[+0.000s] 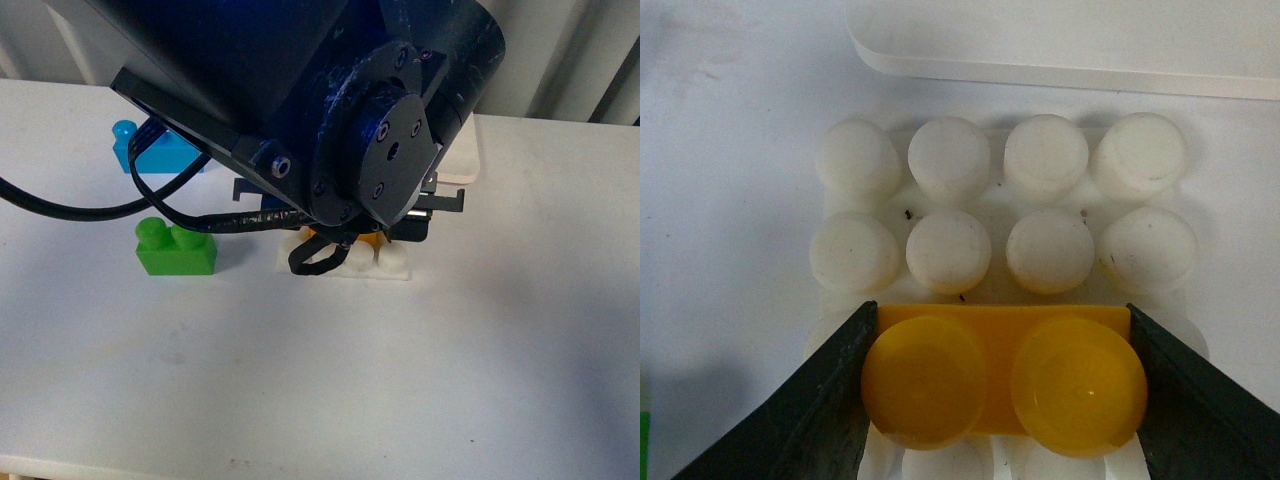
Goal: Insert yellow block into base center
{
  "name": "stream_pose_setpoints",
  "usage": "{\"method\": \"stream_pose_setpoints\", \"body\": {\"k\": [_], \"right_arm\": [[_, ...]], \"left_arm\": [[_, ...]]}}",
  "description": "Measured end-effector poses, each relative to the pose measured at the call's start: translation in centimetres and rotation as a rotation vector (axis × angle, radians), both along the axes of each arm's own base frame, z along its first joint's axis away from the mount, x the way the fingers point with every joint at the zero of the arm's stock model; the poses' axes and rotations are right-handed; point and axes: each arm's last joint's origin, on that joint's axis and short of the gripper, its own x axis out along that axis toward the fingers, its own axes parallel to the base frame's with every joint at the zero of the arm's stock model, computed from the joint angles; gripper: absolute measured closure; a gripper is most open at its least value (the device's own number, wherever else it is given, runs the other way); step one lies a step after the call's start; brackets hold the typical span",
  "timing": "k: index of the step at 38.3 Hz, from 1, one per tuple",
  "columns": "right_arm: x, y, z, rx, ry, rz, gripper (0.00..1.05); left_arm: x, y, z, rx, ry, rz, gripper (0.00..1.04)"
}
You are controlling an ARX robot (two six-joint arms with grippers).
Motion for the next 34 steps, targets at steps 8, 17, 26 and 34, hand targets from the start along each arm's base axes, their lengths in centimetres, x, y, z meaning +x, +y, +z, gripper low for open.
{"method": "stream_pose_setpoints", "body": {"k": [8,17,26,34], "right_arm": [[0.0,0.0,0.0,0.0,0.0,0.0,0.09],[0.0,0.0,0.0,0.0,0.0,0.0,0.09],[0.0,0.0,0.0,0.0,0.0,0.0,0.09],[0.0,0.0,0.0,0.0,0.0,0.0,0.09]], "left_arm": [[0.0,0.0,-0.1,0.0,-0.009,0.001,0.41],[0.0,0.0,0.1,-0.007,-0.022,0.002,0.41],[-0.6,0.7,-0.1,0.003,-0.014,0.009,0.05],[-1.1,1.2,2.5,-0.055,-0.071,0.018,0.06]]}}
